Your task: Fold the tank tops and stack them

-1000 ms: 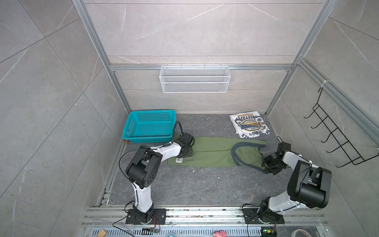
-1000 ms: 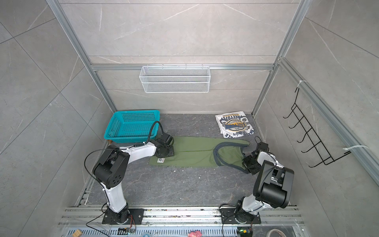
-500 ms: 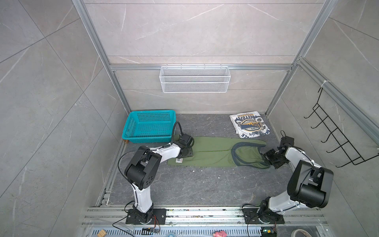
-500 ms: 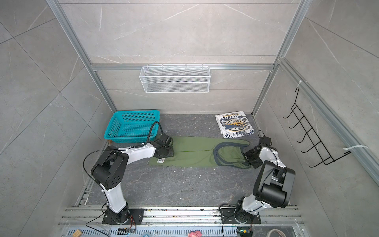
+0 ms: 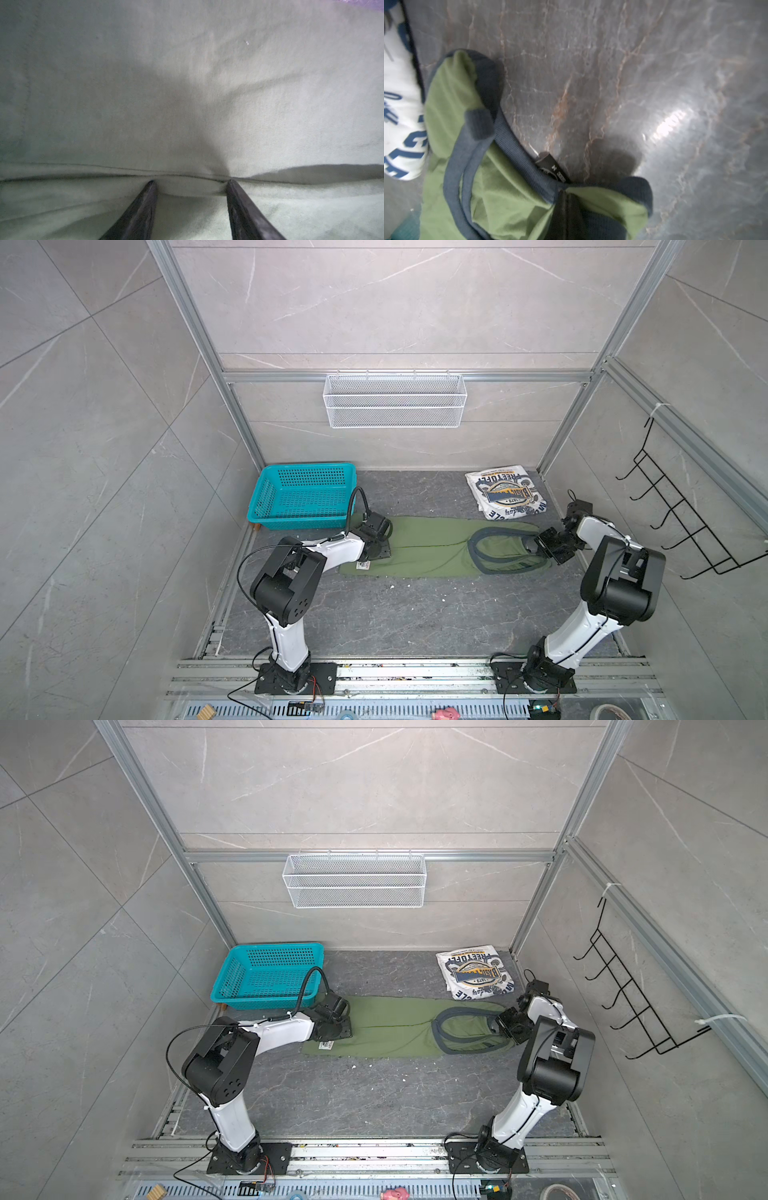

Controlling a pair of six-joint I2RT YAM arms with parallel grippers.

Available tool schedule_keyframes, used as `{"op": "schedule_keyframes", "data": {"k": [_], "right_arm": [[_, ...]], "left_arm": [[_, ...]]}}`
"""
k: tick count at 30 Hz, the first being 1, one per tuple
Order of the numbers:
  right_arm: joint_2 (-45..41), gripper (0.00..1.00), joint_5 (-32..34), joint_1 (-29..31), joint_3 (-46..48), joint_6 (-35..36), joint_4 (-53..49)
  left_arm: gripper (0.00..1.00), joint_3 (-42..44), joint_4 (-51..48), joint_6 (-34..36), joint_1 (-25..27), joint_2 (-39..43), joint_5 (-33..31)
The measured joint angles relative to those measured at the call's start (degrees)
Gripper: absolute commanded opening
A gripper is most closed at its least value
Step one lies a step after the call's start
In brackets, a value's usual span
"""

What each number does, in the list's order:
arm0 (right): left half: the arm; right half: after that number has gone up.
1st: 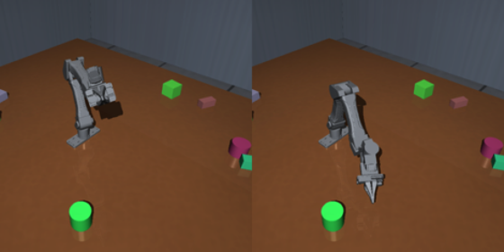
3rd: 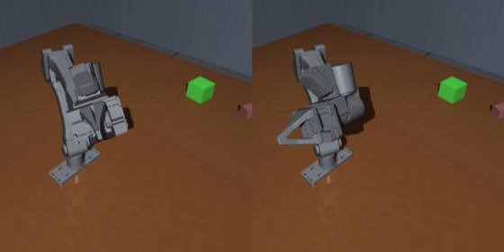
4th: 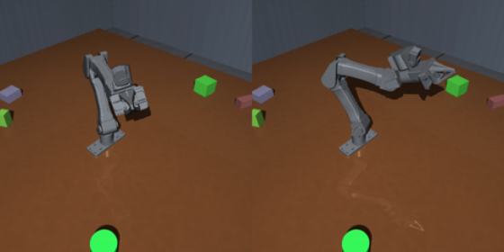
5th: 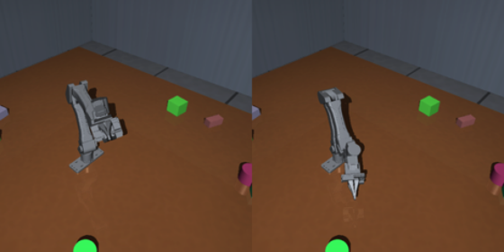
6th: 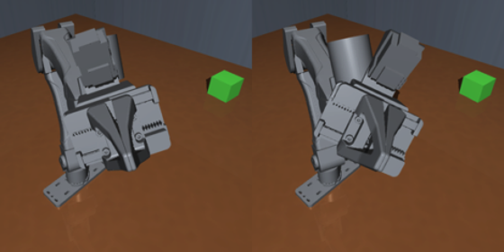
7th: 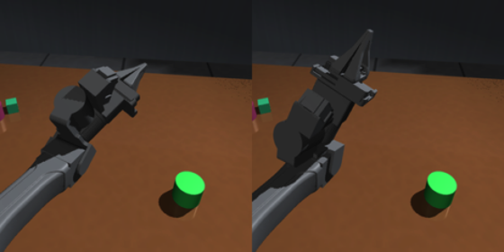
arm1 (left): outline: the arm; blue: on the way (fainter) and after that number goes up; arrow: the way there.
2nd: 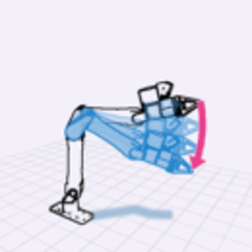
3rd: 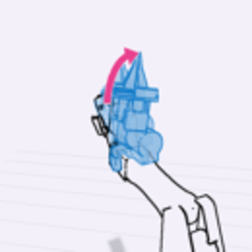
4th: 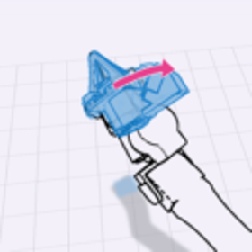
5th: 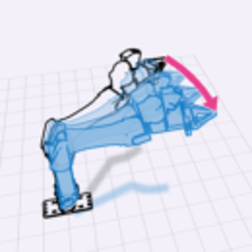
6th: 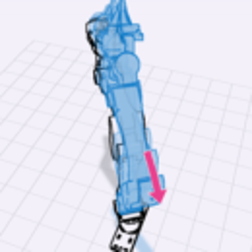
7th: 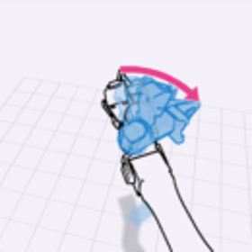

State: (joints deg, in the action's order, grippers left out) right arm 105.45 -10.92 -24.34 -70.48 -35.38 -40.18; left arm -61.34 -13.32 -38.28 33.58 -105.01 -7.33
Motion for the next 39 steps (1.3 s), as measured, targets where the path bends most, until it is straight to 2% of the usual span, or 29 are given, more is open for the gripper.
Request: {"op": "schedule_keyframes", "data": {"k": [3,6,8,11,14,19,21,27,39], "right_arm": [[3.56,0.14,1.07,0.35,-3.54,0.04,-1.62],[5.75,0.35,2.60,0.42,-6.25,0.46,-2.54],[5.88,0.44,4.24,0.44,-7.41,1.07,-3.69],[4.42,0.46,6.58,0.68,-7.74,1.79,-4.79],[-0.61,0.47,8.28,1.86,-5.33,2.40,-5.27],[-16.09,0.61,8.09,4.28,4.48,2.78,-5.49],[-19.82,0.65,7.10,4.20,7.91,2.80,-5.38],[-19.21,0.60,3.63,4.48,14.29,2.78,-3.93],[-9.60,0.36,4.11,5.46,14.01,1.92,0.50]], "left_arm": [[0.58,0.20,0.22,0.00,0.00,0.09,0.00],[0.58,0.31,0.39,0.00,0.02,0.13,0.00],[0.58,0.50,0.59,0.00,0.00,0.22,0.02],[0.58,0.66,0.76,0.00,0.00,0.33,0.04],[0.58,0.85,1.01,0.00,0.00,0.44,0.02],[0.58,0.90,1.11,-0.02,0.00,0.46,0.04],[0.58,0.90,1.11,0.00,0.00,0.46,0.04],[0.58,0.90,1.11,0.00,0.00,0.48,0.07],[0.58,1.40,1.64,0.00,0.00,0.70,0.07]]}}
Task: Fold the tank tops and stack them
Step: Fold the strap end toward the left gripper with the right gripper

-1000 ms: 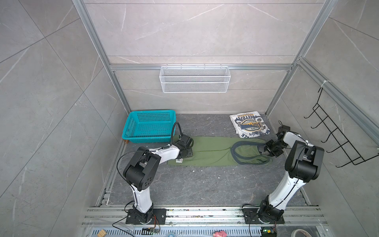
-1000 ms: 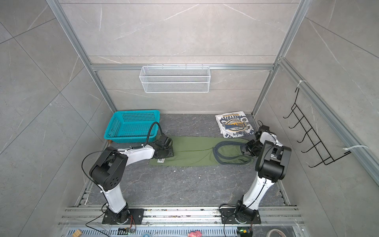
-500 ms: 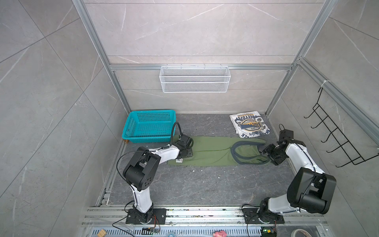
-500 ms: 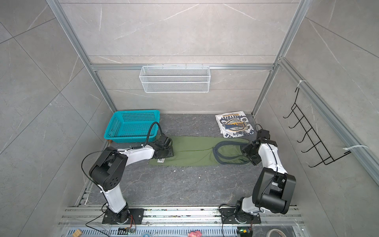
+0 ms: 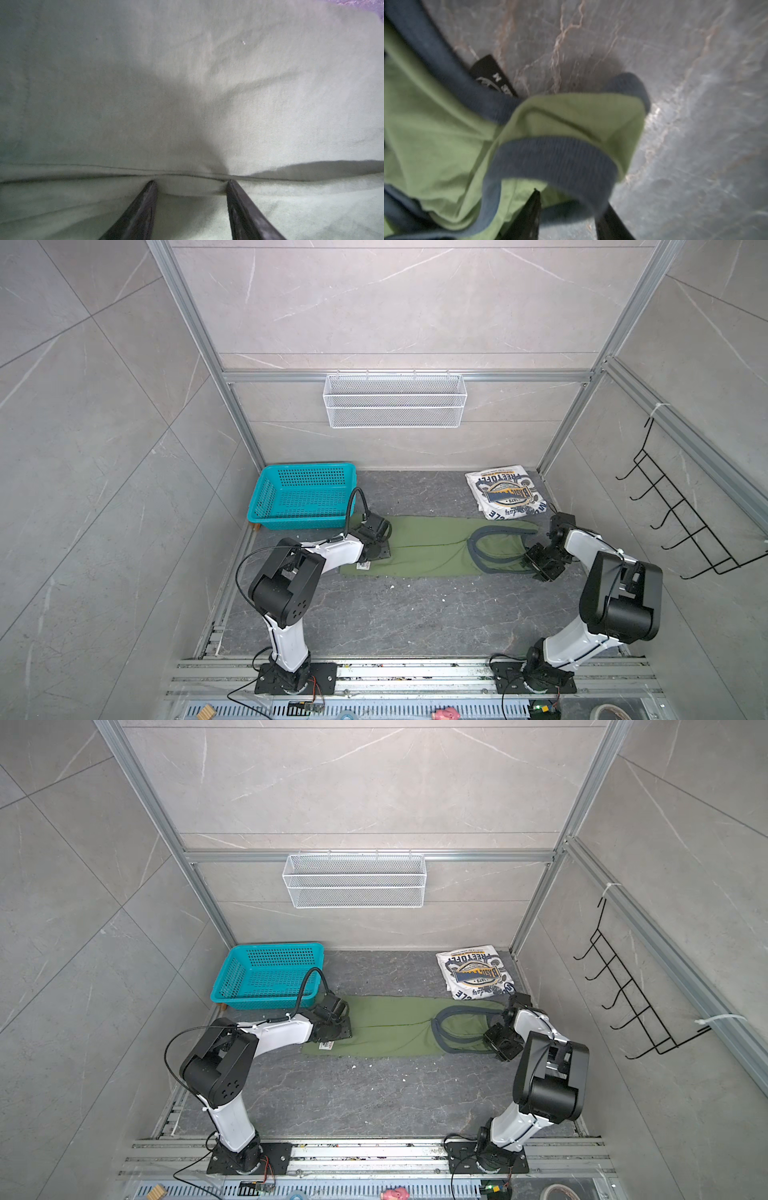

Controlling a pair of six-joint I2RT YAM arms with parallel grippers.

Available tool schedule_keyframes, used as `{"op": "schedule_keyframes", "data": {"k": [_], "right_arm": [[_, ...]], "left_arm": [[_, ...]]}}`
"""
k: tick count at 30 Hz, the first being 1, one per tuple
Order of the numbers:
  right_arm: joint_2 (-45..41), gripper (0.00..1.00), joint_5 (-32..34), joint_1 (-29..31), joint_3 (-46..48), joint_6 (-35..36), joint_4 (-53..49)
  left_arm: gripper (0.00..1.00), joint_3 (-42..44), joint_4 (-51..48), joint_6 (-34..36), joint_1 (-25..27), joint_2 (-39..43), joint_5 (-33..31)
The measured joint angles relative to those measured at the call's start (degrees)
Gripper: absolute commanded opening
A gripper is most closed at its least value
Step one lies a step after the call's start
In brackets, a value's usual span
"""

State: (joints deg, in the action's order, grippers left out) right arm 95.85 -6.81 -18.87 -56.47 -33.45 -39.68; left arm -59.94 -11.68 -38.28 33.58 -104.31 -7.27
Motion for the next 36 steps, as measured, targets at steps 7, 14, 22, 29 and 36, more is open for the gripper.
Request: {"op": "schedule_keyframes", "data": {"k": [7,14,22,29,36], "right_arm": [[1.03,0.11,0.70,0.00,-0.52,-0.35,0.66],[1.03,0.09,1.73,0.00,-4.87,-0.42,-0.52],[5.01,0.17,2.34,-0.11,-10.82,-0.48,-2.67],[12.04,0.38,3.04,-0.17,-16.11,0.09,-4.28],[12.96,0.40,6.19,-0.15,-18.40,0.48,-6.23]], "left_arm": [[0.58,0.24,0.20,0.00,0.00,0.09,0.00],[0.58,0.85,0.68,0.00,0.00,0.31,-0.04],[0.58,1.79,1.95,-0.02,0.02,0.70,-0.07],[0.58,2.21,2.49,-0.02,0.02,0.90,-0.04],[0.58,3.15,3.56,-0.02,0.02,1.38,-0.04]]}}
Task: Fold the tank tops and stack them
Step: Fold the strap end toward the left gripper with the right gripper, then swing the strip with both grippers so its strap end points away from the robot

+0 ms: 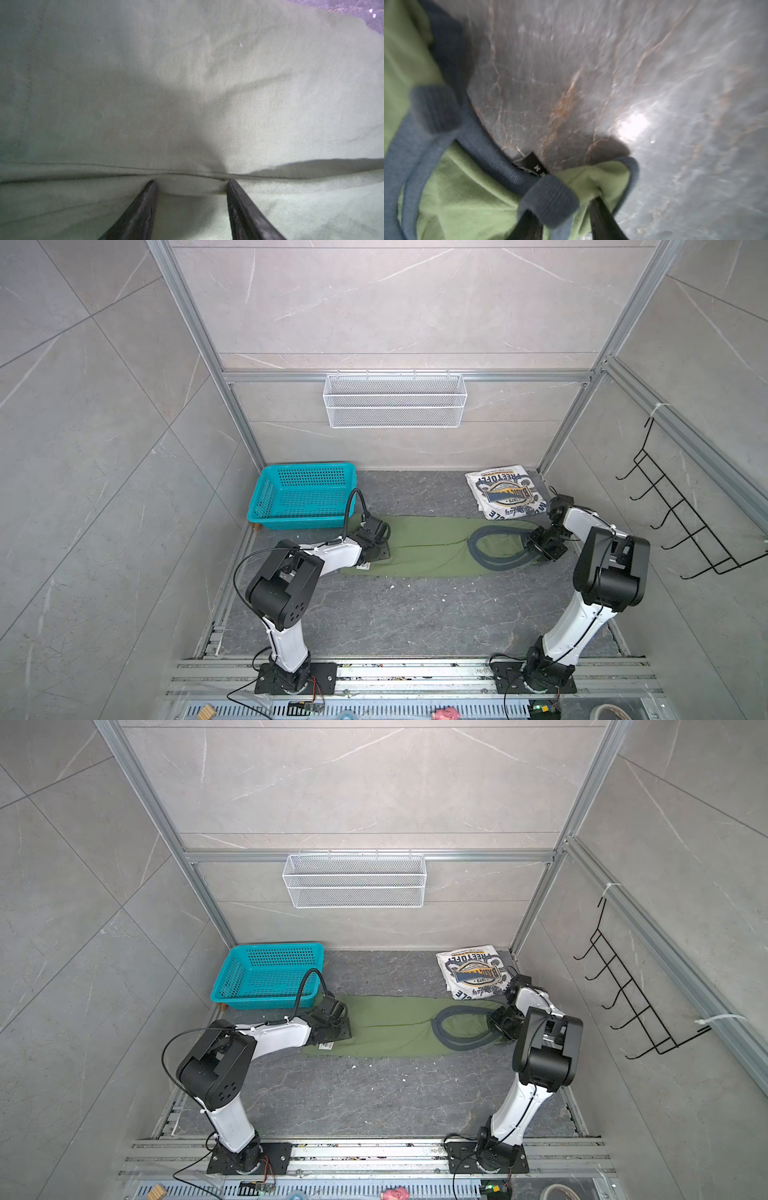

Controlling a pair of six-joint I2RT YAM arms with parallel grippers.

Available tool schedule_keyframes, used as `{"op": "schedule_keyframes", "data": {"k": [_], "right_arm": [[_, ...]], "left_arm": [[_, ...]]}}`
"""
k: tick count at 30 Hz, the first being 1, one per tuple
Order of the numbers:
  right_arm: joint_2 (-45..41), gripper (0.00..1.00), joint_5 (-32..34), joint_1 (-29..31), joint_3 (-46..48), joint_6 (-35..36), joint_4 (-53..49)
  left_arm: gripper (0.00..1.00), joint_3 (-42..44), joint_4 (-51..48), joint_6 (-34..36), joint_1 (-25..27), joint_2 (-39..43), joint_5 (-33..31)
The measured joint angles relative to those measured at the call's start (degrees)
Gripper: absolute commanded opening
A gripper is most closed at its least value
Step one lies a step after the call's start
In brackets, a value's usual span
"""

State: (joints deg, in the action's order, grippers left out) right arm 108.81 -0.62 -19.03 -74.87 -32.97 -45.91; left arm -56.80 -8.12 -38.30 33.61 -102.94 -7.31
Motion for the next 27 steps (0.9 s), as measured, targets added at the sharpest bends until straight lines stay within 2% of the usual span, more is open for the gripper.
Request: {"op": "schedule_keyframes", "data": {"k": [2,7,15,21,27], "right_arm": [[0.00,0.43,1.05,0.00,-0.39,0.20,-0.42],[-0.52,0.62,3.13,0.46,-0.46,1.29,-1.51],[-6.84,0.73,7.76,6.03,0.04,2.84,-3.43],[-13.51,0.75,9.60,12.02,2.45,4.13,-4.28],[-18.53,0.73,4.17,17.00,9.64,4.28,-2.69]], "left_arm": [[0.58,0.74,0.94,0.00,0.00,0.31,0.00],[0.58,3.43,3.34,-0.02,0.00,1.79,-0.02],[0.58,11.06,5.44,-1.07,2.32,7.65,-1.33],[0.58,17.25,3.23,-4.68,8.24,14.01,-4.33],[0.58,20.50,-5.51,-9.38,16.17,21.29,-4.66]]}}
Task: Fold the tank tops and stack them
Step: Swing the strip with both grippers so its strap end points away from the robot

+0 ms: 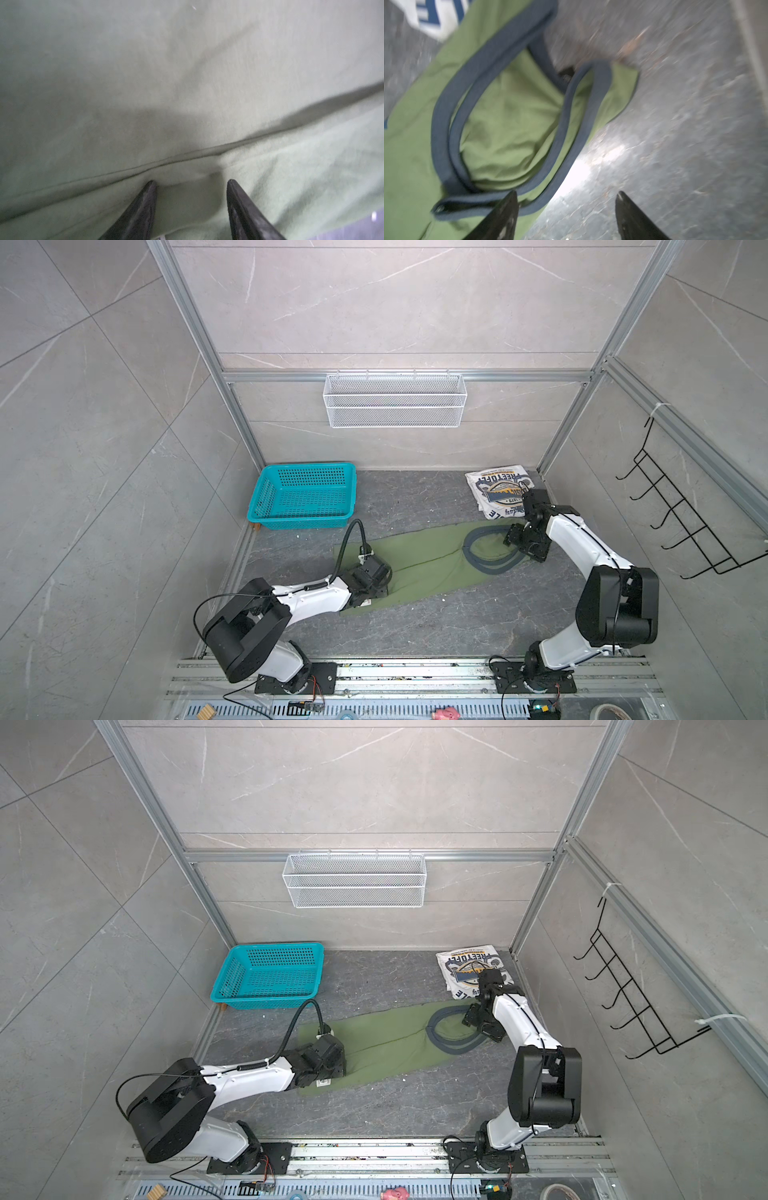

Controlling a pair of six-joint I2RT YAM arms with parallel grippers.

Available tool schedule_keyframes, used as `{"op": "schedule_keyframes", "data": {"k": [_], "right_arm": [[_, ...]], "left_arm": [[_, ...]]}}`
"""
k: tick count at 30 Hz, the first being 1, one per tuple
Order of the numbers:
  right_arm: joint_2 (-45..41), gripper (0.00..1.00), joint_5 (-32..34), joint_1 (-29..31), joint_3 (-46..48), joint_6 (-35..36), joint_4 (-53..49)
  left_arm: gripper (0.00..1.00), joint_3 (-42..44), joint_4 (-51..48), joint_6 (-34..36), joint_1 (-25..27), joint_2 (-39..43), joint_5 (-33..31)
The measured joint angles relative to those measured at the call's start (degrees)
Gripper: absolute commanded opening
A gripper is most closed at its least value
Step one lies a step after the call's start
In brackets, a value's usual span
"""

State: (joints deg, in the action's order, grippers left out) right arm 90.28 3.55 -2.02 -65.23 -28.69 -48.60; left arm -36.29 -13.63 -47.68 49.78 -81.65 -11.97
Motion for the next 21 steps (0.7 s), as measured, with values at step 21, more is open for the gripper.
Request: {"op": "schedule_keyframes", "data": {"k": [21], "right_arm": [[21.31,0.70,-3.76,13.60,-9.77,-1.75,4.96]], "left_arm": [[0.61,-10.12,-14.53,13.84,-10.78,-7.41,3.50]]}}
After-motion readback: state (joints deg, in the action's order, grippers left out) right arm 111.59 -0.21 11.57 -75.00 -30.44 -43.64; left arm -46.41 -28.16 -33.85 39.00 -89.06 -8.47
